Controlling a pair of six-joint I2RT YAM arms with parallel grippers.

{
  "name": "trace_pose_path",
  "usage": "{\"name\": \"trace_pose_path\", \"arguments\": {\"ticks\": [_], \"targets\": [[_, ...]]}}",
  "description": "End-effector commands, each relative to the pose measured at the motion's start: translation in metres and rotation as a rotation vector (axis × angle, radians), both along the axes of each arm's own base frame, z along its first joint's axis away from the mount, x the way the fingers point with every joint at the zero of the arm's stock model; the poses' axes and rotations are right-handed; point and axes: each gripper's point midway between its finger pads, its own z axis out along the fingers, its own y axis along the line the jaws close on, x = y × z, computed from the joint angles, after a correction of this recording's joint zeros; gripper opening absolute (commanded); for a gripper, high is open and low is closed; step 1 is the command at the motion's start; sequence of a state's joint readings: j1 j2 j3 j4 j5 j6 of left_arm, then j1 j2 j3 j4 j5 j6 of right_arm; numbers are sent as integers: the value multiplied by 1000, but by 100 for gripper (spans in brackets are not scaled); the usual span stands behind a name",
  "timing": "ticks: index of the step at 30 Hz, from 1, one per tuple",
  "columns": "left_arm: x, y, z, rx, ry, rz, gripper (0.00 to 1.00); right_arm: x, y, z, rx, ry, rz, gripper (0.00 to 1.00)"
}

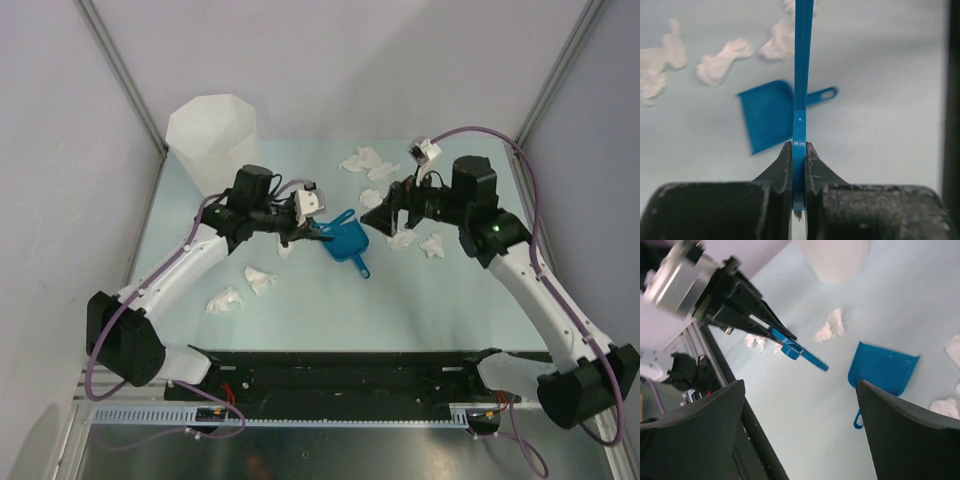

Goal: Sweep away the paper scraps from the table

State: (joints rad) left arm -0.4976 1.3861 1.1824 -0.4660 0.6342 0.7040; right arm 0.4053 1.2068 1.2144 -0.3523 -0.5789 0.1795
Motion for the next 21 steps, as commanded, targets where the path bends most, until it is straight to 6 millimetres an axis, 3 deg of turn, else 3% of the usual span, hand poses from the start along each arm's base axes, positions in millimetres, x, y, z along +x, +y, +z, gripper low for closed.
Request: {"name": "trace_pose_path", "arguments": {"ticks": [1, 3, 9, 15, 18, 19, 21], "targets": [[-69, -26, 52, -277, 310, -182, 0, -31, 9, 10, 30, -150, 205, 93], [-80, -26, 60, -298, 316, -218, 0, -38, 13, 13, 33, -183, 231, 90], [-84, -29, 60, -293, 317, -226, 0, -46, 39, 17, 64, -212, 301, 80], [-93, -33, 52, -274, 310, -246, 0, -37, 52, 15, 87, -215, 317, 57], [-90, -33, 53, -271, 300, -239, 0, -38, 57, 12, 101, -198, 350, 24], [-90, -33, 53, -270, 295, -239, 0, -38, 57, 10, 95, -195, 350, 3], [-86, -33, 51, -263, 297, -221, 0, -37, 54, 8, 85, -193, 338, 0]]}}
